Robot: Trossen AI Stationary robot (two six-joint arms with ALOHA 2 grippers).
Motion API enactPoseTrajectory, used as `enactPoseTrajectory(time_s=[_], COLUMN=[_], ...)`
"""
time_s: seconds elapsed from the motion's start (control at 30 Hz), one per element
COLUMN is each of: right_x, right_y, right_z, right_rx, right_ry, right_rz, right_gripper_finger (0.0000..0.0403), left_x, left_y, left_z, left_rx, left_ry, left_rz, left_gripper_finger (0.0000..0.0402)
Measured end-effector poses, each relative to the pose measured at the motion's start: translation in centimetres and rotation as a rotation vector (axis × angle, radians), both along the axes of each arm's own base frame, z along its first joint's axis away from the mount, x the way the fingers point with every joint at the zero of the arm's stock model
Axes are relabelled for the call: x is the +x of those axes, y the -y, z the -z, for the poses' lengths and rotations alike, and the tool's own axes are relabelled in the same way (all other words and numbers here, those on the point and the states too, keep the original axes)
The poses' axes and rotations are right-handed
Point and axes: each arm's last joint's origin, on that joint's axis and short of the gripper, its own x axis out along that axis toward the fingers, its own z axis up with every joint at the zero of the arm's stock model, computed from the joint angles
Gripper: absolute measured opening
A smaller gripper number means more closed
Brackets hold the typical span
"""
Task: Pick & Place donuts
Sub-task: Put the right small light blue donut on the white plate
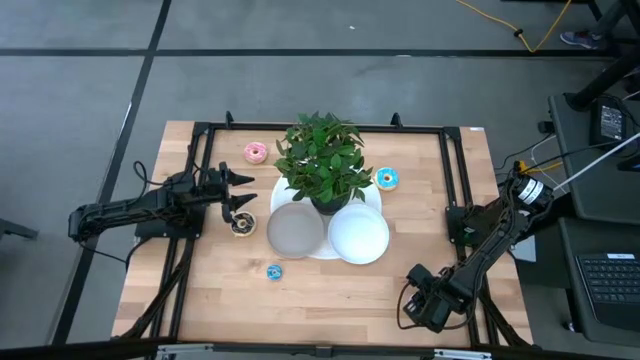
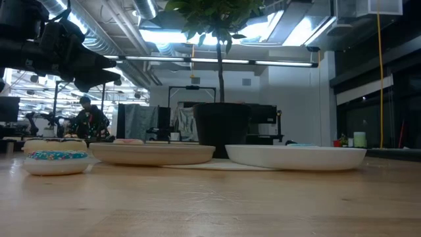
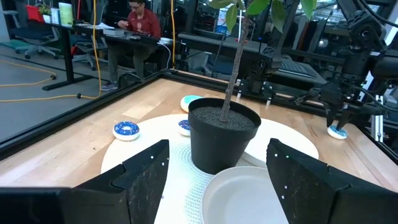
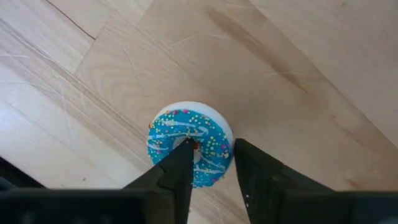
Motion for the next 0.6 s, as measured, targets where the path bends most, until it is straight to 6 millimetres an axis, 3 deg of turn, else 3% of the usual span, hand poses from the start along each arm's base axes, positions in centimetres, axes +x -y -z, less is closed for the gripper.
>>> enactPoseTrajectory(time_s=[0.6], right_x=[0.00], right_y=[0.00], right_z=[-0.01], right_rx=[0.001], right_ry=[0.001], right_rz=[0.002], right_gripper_finger=[0.0020], left_x=[0.00], left_y=[0.00], left_z=[0.00], left_rx=[0.000], left_ry=[0.000], left_rz=[0.000], left_gripper_finger=[0.0260])
